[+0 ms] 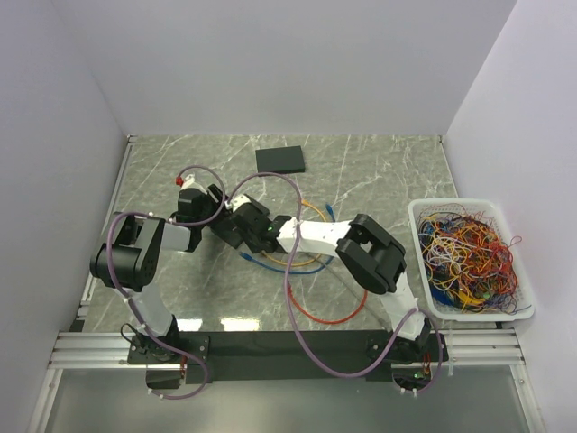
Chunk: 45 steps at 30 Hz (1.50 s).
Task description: Insert the plug into the switch port
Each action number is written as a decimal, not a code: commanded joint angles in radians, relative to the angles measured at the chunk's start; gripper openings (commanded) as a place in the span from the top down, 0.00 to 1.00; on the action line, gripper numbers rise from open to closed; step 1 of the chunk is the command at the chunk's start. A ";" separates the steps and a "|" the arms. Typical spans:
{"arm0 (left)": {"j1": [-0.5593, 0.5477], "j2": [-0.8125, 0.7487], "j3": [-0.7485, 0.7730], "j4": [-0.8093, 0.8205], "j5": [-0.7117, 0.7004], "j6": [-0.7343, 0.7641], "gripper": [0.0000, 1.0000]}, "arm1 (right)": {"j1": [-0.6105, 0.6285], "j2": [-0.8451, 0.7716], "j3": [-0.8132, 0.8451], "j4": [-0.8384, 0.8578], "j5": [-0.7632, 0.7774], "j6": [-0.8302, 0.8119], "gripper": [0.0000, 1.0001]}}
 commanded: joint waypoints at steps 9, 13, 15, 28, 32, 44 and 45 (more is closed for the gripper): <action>-0.006 0.017 -0.002 0.007 0.073 0.009 0.34 | 0.031 0.014 0.065 0.041 0.226 -0.061 1.00; -0.006 0.016 -0.001 0.009 0.076 0.009 0.34 | 0.035 0.013 0.073 0.051 0.217 -0.079 1.00; -0.006 0.016 -0.002 0.009 0.078 0.010 0.33 | 0.038 0.016 0.078 0.061 0.211 -0.084 1.00; -0.013 0.025 -0.010 0.018 0.093 -0.002 0.34 | 0.061 0.031 0.058 0.136 0.142 -0.119 1.00; -0.013 0.045 -0.014 0.047 0.117 -0.011 0.34 | 0.061 0.033 0.050 0.162 0.128 -0.131 1.00; -0.013 0.060 -0.028 0.098 0.182 0.006 0.34 | 0.060 0.036 0.049 0.206 0.085 -0.199 1.00; -0.013 0.062 -0.030 0.102 0.186 0.009 0.34 | 0.060 0.036 0.050 0.209 0.084 -0.200 1.00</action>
